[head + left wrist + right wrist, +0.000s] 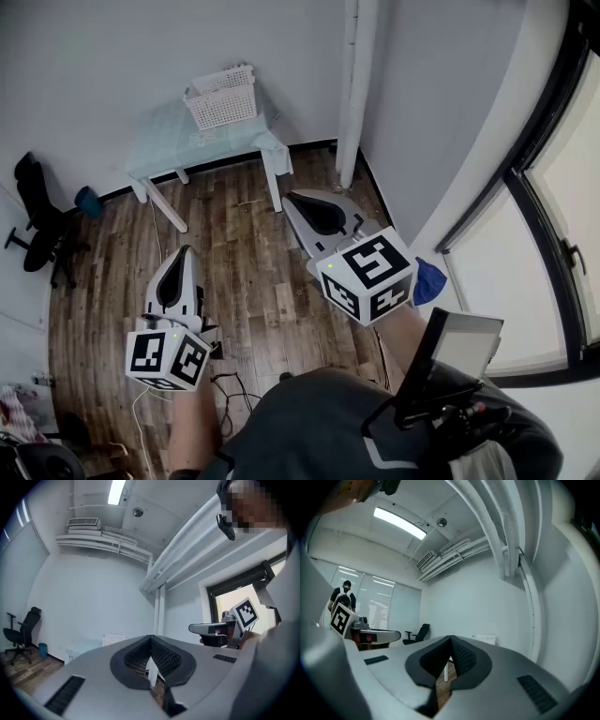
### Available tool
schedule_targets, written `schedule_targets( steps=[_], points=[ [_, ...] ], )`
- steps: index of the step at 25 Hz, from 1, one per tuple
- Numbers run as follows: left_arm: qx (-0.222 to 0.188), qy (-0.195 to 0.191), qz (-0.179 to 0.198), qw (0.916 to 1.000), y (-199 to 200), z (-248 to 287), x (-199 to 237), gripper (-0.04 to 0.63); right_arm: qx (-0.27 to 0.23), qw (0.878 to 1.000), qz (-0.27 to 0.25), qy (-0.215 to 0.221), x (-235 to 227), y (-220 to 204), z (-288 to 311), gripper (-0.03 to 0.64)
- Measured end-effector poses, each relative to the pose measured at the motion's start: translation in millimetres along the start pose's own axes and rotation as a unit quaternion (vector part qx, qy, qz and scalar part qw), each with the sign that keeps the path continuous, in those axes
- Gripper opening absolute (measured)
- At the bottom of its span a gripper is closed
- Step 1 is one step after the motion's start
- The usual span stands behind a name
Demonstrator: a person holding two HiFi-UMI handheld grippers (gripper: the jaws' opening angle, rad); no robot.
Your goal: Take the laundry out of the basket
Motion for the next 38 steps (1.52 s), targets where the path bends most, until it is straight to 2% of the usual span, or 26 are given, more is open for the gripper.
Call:
schedule_targets(
  steps=[9, 15, 23, 26, 32, 38],
  points=[
    [0.005, -0.003, -0.001, 1.0000, -2, 1, 8, 0.008, 0.001, 1.000, -0.001, -0.010, 2, 4, 7, 0.014],
    [0.013, 0.010, 0.024, 0.9996, 3, -2, 29, 0.008, -0.002, 0.999, -0.028, -0.023, 12, 4, 20, 0.014],
    [0.014, -0.010, 0.022, 0.9996, 12, 3, 66, 0.008, -0.008, 0.999, 0.004, -0.036, 23, 9, 54, 0.014],
    [0.019, -0.016, 0.020, 0.9995, 9, 7, 83, 0.008, -0.002, 0.999, -0.002, -0.033, 29, 8, 70, 0.014],
    [0.019, -0.004, 0.011, 0.9998, 15, 28, 111, 0.008, 0.012, 1.000, -0.009, -0.021, 30, 1, 100, 0.014],
    [0.018, 0.022, 0.020, 0.9994, 22, 78, 132, 0.008, 0.003, 1.000, 0.009, -0.010, -7, -13, 141, 0.014]
  ],
)
Point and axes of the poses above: the fingertips, and each gripper's own axes: z forward along the fingers, x to its left, y out of its top, the point moved 4 cm from there along -z, backward along the fingers, and after that the axes turned 13 degrees about -z, right-handed, at the moved point
